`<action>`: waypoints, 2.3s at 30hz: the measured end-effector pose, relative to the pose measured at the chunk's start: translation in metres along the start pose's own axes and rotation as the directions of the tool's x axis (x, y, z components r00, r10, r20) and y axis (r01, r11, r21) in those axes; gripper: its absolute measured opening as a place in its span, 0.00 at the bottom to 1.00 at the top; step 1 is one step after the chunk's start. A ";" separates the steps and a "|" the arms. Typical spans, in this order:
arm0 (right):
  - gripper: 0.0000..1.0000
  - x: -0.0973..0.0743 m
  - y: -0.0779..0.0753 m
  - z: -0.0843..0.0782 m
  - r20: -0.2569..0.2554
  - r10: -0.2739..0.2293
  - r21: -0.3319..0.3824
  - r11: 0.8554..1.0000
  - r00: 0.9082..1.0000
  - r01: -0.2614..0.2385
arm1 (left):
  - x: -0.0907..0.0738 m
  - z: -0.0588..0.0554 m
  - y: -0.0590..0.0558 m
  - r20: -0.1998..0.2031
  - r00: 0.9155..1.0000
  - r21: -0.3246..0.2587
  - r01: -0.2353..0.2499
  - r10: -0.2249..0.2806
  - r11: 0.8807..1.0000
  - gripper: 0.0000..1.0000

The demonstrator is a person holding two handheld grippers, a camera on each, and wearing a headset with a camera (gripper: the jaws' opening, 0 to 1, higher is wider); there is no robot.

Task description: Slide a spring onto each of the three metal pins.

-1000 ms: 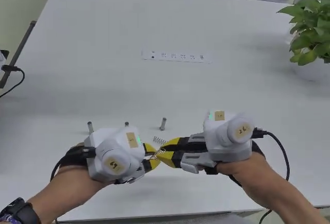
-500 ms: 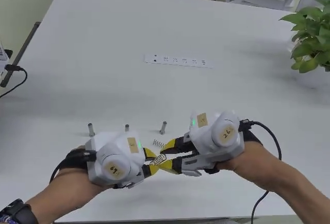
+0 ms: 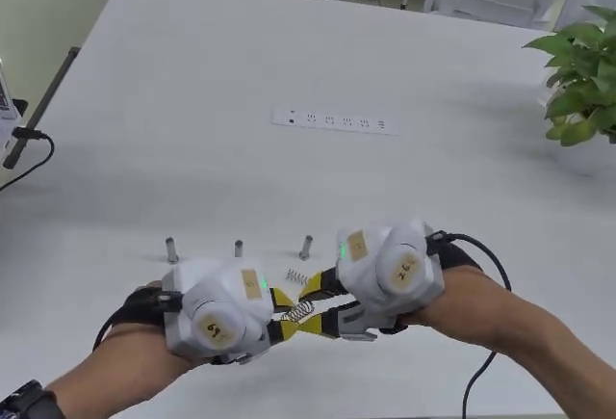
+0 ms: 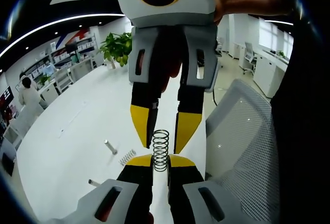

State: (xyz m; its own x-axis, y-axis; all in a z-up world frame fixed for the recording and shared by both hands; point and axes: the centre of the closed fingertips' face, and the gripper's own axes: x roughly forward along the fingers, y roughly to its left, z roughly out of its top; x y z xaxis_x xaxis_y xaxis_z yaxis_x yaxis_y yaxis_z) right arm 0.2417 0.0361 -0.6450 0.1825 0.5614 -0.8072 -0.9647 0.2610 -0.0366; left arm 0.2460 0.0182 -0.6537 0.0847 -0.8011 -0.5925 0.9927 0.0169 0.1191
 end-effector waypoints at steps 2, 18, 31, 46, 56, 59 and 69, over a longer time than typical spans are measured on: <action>0.14 0.001 0.001 0.000 -0.007 0.003 -0.014 1.000 1.000 -0.003 | 0.001 0.000 -0.002 -0.002 1.000 0.004 0.005 -0.005 1.000 0.02; 0.09 0.007 0.011 -0.005 -0.053 0.037 -0.089 0.995 0.998 -0.042 | 0.003 -0.005 -0.011 -0.029 0.999 0.042 0.046 -0.045 0.998 0.02; 0.08 0.009 0.009 -0.007 -0.042 0.007 -0.058 0.998 0.999 -0.010 | 0.005 -0.006 -0.009 -0.014 0.999 0.036 0.043 -0.043 0.998 0.03; 0.08 0.003 0.000 -0.013 -0.003 -0.027 0.006 1.000 1.000 0.027 | -0.011 -0.041 0.017 -0.023 0.998 -0.099 -0.057 0.055 0.993 0.07; 0.08 0.003 0.000 -0.030 -0.029 -0.039 0.046 0.998 0.999 0.040 | -0.041 -0.062 0.041 -0.011 0.983 -0.242 -0.181 0.184 0.953 0.12; 0.08 0.003 0.002 -0.033 -0.030 -0.040 0.060 0.997 0.999 0.041 | -0.053 -0.069 0.049 -0.006 0.973 -0.296 -0.220 0.229 0.929 0.13; 0.08 0.003 0.001 -0.042 -0.045 -0.047 0.090 0.995 0.998 0.051 | -0.084 -0.092 0.066 -0.030 0.948 -0.378 -0.305 0.318 0.874 0.21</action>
State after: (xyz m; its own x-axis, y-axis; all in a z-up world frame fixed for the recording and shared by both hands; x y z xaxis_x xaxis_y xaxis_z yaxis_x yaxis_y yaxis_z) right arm 0.2330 0.0051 -0.6726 0.2189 0.5127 -0.8302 -0.9331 0.3587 -0.0245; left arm 0.3120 0.1413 -0.6697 0.3981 -0.7357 -0.5480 0.8743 0.4850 -0.0160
